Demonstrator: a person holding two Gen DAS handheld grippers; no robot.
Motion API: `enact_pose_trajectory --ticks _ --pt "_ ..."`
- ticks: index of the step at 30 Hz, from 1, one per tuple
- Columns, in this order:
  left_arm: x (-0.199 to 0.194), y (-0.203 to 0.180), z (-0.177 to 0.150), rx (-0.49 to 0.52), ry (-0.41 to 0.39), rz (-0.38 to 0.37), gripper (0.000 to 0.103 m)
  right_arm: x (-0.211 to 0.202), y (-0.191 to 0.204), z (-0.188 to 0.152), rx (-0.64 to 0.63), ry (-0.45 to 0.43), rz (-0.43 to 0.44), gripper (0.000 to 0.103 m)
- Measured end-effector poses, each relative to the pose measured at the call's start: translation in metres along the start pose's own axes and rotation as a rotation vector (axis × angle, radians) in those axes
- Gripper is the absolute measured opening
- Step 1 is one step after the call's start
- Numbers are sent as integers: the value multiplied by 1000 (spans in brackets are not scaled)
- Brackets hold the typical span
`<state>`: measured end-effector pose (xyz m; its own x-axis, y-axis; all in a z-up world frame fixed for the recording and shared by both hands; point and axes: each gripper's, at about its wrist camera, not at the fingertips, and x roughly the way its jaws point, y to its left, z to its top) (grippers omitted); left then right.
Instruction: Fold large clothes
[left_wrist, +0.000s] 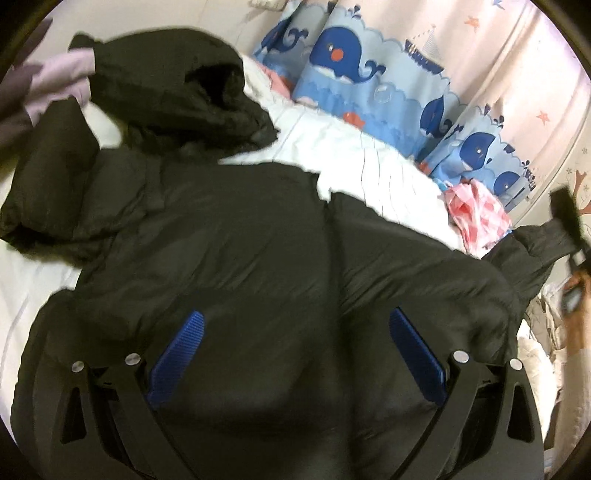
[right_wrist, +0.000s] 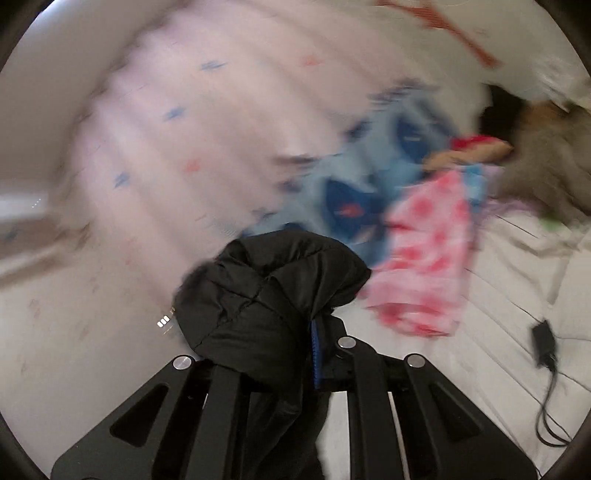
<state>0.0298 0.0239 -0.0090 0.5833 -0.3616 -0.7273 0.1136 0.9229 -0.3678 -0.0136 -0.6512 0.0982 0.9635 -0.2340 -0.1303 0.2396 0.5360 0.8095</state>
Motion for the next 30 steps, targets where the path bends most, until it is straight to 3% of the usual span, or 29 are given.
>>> enact_pose_trajectory --ticks 1,3,5,7,8,10,11,13,16,18,22,24,26,28,30 --pt "7 0 -3 9 21 12 96 10 -31 -6 70 48 -115 21" --pt "23 -2 -10 38 69 49 96 12 -113 -35 275 168 -340 25" --pt "32 -5 -15 60 113 61 96 -13 -150 -58 332 164 -402 25" --pt "37 -7 -20 89 133 73 96 -35 -153 -72 291 184 -385 29" --pt "34 -8 -20 103 128 77 96 -46 -146 -80 243 209 -373 39" --pt "24 -10 -18 127 102 93 96 -73 -121 -109 130 286 -261 51" --pt "15 -8 -16 127 82 98 96 -83 -103 -130 68 367 -198 60" --pt "-3 -5 -13 113 59 94 96 -99 -67 -186 -50 561 -90 69" --pt "-35 6 -20 94 31 90 96 -128 -14 -288 -191 902 41 69" --pt "-59 19 -33 90 36 102 96 -150 11 -348 -282 1077 57 69" --pt "-91 41 -56 82 57 137 96 -172 34 -426 -426 1265 26 69" --pt "-106 53 -66 59 60 139 96 -173 48 -450 -522 1275 42 67" --pt "-122 60 -73 42 53 143 96 -173 55 -446 -485 1234 91 20" --pt "-134 60 -74 44 40 144 96 -175 64 -412 -421 1141 147 11" --pt "-147 58 -73 57 17 142 96 -189 74 -364 -380 1016 199 9"
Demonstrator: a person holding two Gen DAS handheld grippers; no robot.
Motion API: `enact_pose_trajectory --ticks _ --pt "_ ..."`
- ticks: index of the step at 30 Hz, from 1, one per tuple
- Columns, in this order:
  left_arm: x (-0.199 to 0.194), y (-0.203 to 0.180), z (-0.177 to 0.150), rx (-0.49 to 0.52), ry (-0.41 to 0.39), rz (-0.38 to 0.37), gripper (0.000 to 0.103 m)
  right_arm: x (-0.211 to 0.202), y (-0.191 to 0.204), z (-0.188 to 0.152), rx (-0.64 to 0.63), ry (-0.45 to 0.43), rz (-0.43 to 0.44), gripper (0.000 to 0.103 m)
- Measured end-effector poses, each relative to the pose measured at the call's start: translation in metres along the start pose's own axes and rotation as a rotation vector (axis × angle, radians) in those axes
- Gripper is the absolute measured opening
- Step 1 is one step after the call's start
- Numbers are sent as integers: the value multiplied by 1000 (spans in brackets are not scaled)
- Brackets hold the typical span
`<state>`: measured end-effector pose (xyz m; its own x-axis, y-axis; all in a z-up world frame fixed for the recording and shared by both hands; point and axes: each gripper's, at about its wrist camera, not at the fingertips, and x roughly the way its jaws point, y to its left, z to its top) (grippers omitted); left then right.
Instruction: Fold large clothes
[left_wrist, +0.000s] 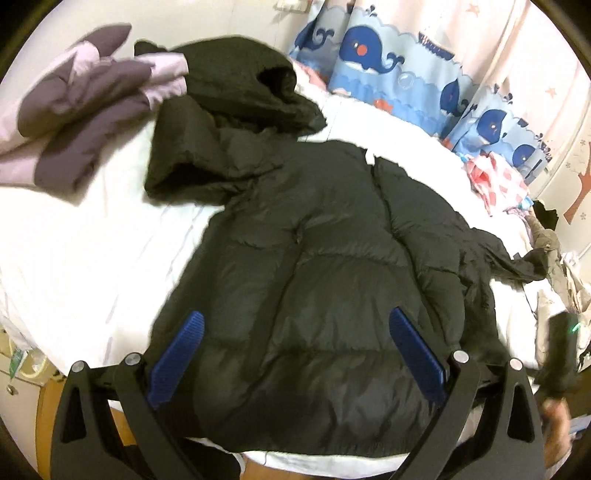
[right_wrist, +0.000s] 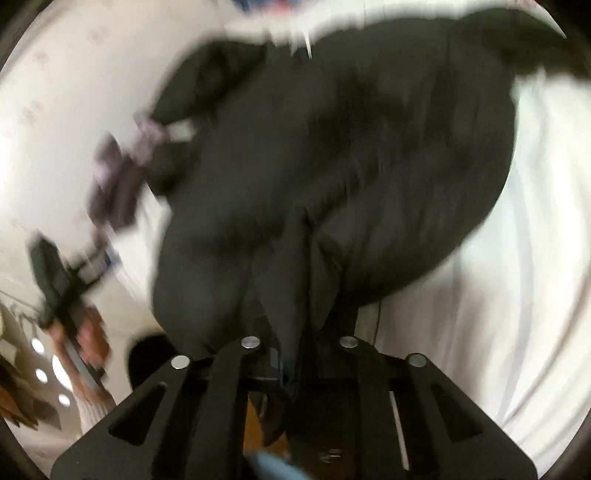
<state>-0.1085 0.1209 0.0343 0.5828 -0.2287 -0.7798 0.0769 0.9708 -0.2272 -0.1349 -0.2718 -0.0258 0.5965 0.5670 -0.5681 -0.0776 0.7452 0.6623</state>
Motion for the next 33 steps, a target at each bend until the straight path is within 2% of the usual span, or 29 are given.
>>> enact_pose_trajectory --ticks 2,4,5,7,8,9,10,11,13,15,16,17,18,20,21,24,26,27,28,30,31,32,33 --pt "-14 1 2 14 -29 0 96 -51 1 5 -22 -84 13 9" --pt "-18 2 4 17 -39 -2 96 -85 1 -3 -58 -103 -43 9" --pt "-18 2 4 18 -35 -1 96 -93 -8 -13 -59 -67 -75 9" --pt "-8 1 3 21 -12 0 96 -76 -34 -41 -59 111 -147 12" --pt "-2 0 2 22 2 -1 96 -69 -49 -58 -54 179 -196 17" --pt "7 -2 1 25 27 -2 96 -65 -62 -72 -30 231 -216 19" --pt "13 -3 0 29 44 -1 96 -73 -78 -78 17 224 -209 24" --pt "19 -7 0 37 58 1 96 -85 -89 -77 59 186 -179 29" --pt "31 -18 4 72 75 9 96 -132 -103 -58 103 24 -129 40" --pt "39 -34 12 105 67 14 96 -181 -114 -29 107 -164 -204 66" --pt "44 -44 18 123 57 12 96 -200 -119 -10 126 -252 -264 85" --pt "49 -53 22 135 49 12 96 -217 -132 12 160 -343 -336 93" --pt "58 -65 28 149 41 9 96 -228 -147 35 201 -408 -401 93" --pt "75 -83 34 168 38 -3 96 -242 -179 73 266 -474 -508 93" --pt "84 -90 37 172 41 -8 96 -249 -209 100 323 -506 -570 93" --pt "119 -113 45 176 63 -33 96 -247 -279 157 430 -524 -645 93" --pt "140 -125 51 177 64 -40 96 -230 -307 183 481 -539 -695 93" --pt "146 -129 53 178 55 -40 96 -204 -310 184 499 -549 -713 93" --pt "153 -132 56 182 42 -41 96 -202 -331 201 516 -540 -748 93" --pt "160 -134 58 187 27 -39 96 -164 -346 205 489 -491 -829 93" --pt "165 -133 59 187 25 -35 96 -148 -355 209 466 -459 -838 91" --pt "169 -131 59 182 25 -33 96 -138 -367 210 445 -428 -811 67" --pt "174 -129 60 172 29 -32 96 -140 -378 219 458 -400 -724 45"
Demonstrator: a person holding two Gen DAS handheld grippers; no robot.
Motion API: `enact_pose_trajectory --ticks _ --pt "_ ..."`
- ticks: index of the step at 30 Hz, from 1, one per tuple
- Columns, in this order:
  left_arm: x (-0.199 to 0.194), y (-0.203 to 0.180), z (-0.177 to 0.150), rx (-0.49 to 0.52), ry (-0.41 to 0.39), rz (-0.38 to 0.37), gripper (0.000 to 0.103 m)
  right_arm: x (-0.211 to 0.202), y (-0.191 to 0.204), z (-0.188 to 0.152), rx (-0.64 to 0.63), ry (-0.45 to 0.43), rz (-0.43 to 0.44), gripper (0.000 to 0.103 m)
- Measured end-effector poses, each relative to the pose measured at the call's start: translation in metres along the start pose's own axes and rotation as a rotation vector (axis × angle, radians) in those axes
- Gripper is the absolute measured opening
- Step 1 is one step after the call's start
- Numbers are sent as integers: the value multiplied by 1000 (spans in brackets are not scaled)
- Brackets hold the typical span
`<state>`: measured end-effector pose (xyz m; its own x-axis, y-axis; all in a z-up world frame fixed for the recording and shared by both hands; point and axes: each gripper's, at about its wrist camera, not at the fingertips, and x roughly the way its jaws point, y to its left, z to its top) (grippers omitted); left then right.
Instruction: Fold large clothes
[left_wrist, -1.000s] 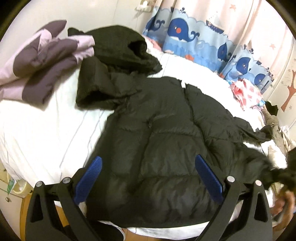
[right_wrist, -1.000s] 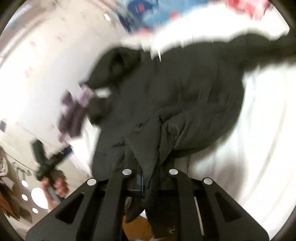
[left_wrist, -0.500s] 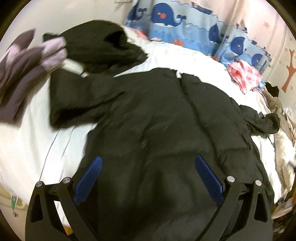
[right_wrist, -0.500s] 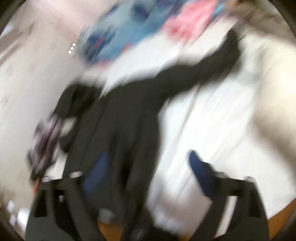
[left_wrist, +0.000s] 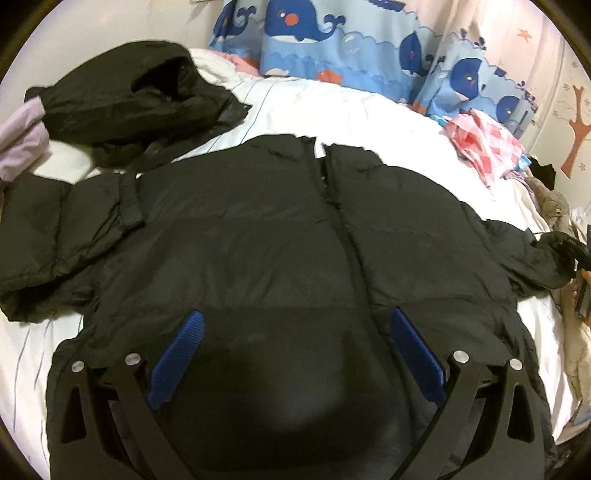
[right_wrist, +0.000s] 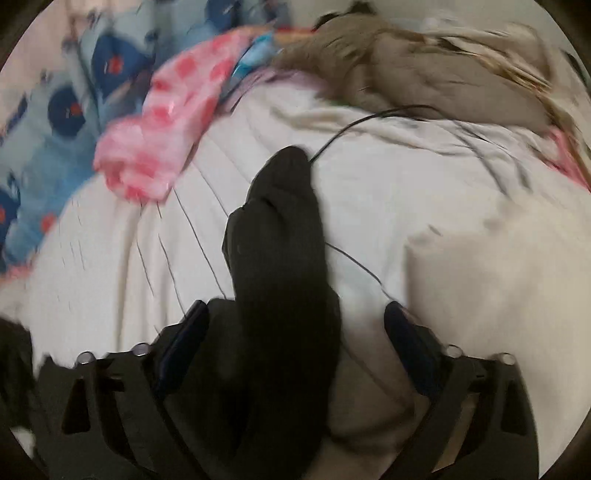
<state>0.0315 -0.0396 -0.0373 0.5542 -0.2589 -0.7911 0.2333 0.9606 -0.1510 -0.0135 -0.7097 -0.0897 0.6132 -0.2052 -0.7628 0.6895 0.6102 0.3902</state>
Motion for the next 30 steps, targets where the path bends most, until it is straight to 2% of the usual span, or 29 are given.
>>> enact_pose_trajectory --ticks 1,2,3,4,6,8,9,10,11,12,13,16,18,21,22,24,25,26,28,30 --pt "5 6 0 -26 9 -3 96 6 -1 -10 38 -11 73 14" --pt "9 11 0 -53 16 -10 96 -13 -4 -12 49 -70 136 8" --pt "12 16 0 -81 22 -19 96 -33 -4 -12 46 -140 193 6" --pt "14 20 0 -110 29 -30 96 -64 -8 -13 54 -239 286 5" --pt "13 23 0 -130 25 -41 96 -126 -24 -34 87 -412 437 5" --pt "10 20 -1 -120 11 -42 96 -157 -41 -67 99 -478 446 5" --pt "9 18 -1 -110 9 -42 96 -164 -50 -86 103 -470 424 5" --pt "9 15 -2 -97 11 -47 96 -160 -63 -104 114 -426 382 7" --pt "10 13 -2 -95 14 -52 96 -152 -74 -110 120 -366 360 15" --pt "10 11 -2 -93 17 -60 96 -132 -93 -118 159 -251 351 26" --pt "11 8 -4 -85 21 -71 96 -119 -113 -124 230 -186 380 46" --pt "14 4 -8 -58 29 -66 96 -130 -138 -133 313 -189 555 45" --pt "15 7 -9 -67 34 -71 96 -137 -142 -130 340 -202 574 53" --pt "16 12 -9 -86 39 -85 96 -133 -138 -119 335 -147 473 55" --pt "15 12 -8 -87 38 -88 96 -133 -134 -115 330 -131 432 54" --pt "14 11 -8 -87 36 -92 96 -133 -124 -111 311 -141 339 41" --pt "13 11 -8 -86 35 -93 96 -128 -126 -110 325 -143 334 15" --pt "12 11 -8 -86 35 -94 96 -119 -132 -110 406 -138 327 3" --pt "7 12 -7 -86 29 -87 96 -126 -128 -106 412 -192 339 3" --pt "-5 14 -2 -78 -9 -69 96 -151 -100 -97 332 -300 372 3"
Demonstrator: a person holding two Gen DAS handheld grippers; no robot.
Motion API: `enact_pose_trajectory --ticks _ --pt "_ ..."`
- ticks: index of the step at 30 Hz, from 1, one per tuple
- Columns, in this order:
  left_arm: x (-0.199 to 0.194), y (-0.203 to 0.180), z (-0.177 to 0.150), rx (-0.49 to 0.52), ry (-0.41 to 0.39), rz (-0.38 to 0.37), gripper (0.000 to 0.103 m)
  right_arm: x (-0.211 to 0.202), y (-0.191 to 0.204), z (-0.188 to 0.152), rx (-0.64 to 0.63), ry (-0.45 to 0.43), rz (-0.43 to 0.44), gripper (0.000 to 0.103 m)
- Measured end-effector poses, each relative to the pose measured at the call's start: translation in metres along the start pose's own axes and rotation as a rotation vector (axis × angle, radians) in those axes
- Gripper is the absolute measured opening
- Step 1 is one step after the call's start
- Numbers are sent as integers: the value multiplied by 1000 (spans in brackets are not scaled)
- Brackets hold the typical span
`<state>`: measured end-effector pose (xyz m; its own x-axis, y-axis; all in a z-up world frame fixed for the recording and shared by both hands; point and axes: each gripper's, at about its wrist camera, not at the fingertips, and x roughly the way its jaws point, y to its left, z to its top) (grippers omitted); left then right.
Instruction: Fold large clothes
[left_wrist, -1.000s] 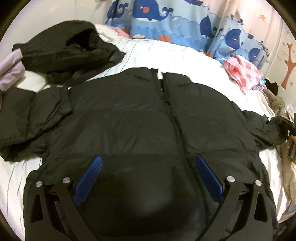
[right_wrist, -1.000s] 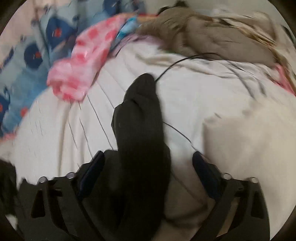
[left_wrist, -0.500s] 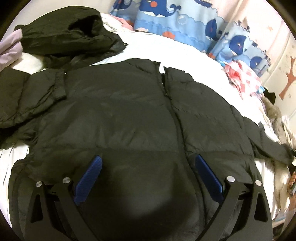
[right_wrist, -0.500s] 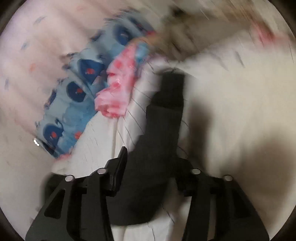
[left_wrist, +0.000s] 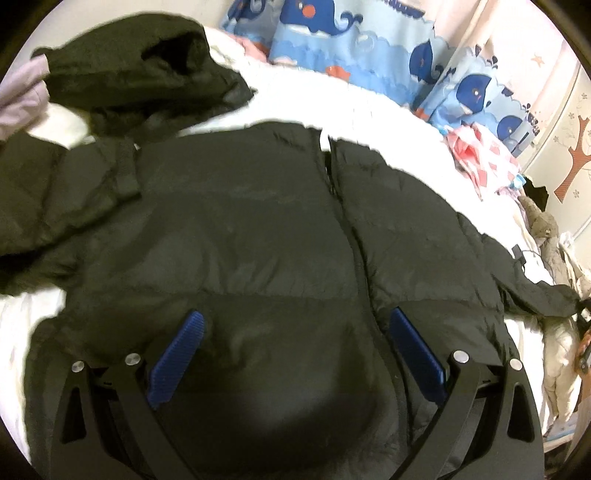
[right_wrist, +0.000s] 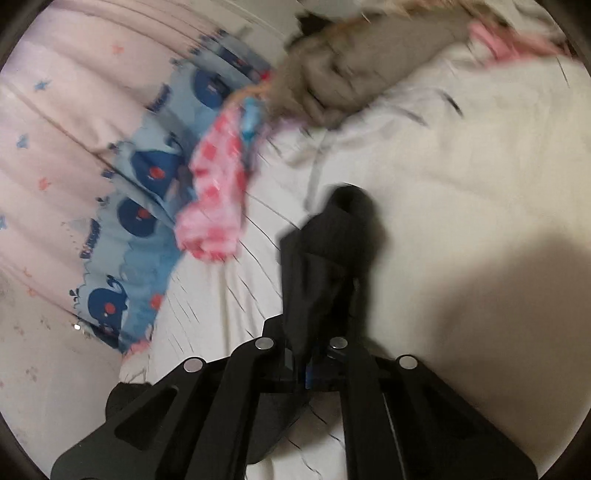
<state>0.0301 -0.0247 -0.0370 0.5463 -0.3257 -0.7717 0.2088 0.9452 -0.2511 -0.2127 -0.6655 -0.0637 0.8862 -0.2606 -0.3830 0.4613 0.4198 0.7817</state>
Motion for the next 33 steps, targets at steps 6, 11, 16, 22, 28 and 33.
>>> enact_pose_trajectory --ticks 6,11,16,22,28,33 --pt "-12 7 7 74 -61 157 96 9 147 -41 -318 -93 137 3" --pt "-13 25 9 92 -27 228 96 47 264 -112 -453 -27 288 3" --pt "-42 56 19 76 -81 271 96 88 371 -210 -549 99 428 3" --pt "-74 114 32 -60 -124 306 96 134 443 -359 -697 320 514 3" --pt "-80 156 33 -174 -114 312 96 181 453 -509 -876 567 508 3" --pt "-78 165 35 -209 -103 278 96 220 429 -592 -1009 860 407 7"
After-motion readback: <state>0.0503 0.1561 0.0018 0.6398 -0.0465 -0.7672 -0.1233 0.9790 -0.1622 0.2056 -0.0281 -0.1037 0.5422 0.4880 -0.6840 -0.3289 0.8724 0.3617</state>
